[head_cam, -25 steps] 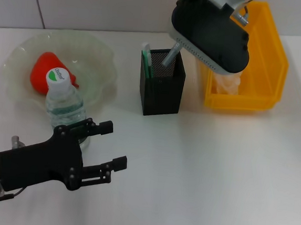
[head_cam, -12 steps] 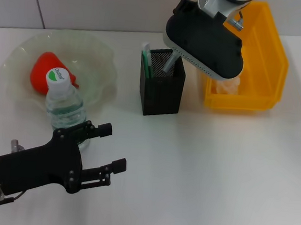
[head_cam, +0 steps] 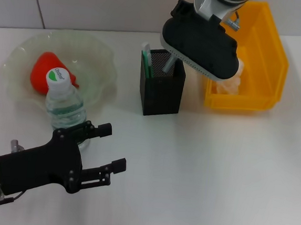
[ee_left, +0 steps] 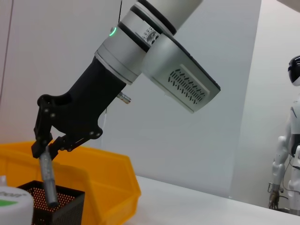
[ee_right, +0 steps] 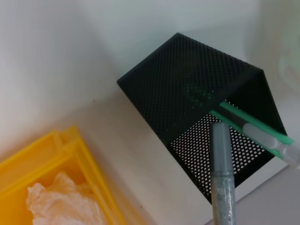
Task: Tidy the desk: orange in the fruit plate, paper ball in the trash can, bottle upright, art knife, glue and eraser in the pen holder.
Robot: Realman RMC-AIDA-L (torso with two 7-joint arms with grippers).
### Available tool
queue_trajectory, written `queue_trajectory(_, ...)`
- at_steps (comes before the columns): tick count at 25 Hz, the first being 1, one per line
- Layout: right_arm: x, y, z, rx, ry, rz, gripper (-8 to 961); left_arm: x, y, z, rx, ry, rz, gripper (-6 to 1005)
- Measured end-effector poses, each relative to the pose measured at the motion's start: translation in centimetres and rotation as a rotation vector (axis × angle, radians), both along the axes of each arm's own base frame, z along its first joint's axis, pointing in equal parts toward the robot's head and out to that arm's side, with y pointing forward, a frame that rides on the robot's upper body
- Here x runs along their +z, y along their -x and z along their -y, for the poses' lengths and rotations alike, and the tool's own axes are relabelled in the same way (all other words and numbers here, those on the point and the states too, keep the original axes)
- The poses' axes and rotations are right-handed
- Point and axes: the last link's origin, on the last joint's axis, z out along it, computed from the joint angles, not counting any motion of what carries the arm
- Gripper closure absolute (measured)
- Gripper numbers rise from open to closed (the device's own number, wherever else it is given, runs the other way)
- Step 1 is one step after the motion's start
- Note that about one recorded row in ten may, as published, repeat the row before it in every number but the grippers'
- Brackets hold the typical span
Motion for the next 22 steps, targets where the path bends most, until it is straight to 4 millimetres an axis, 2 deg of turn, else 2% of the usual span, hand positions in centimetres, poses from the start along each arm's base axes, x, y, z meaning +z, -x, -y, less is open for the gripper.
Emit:
queue_trajectory(16,-0.3,0.4,0.3,-0.017,-0.016,-0.004,715,0.2,0.0,-0.2,0.000,-0.007,0.000,186)
queue_trajectory(20,0.4,1.2,0.5,-0.037,-0.026,-0.033,709,0.3,0.0,-0.3,-0.001,-0.011,0.001,186)
queue_trajectory(22,1.9,2.6,1.1,-0.080,-0.032,-0.090,668,0.4,0.0,-0.2,-0.002,-0.011,0.002,186)
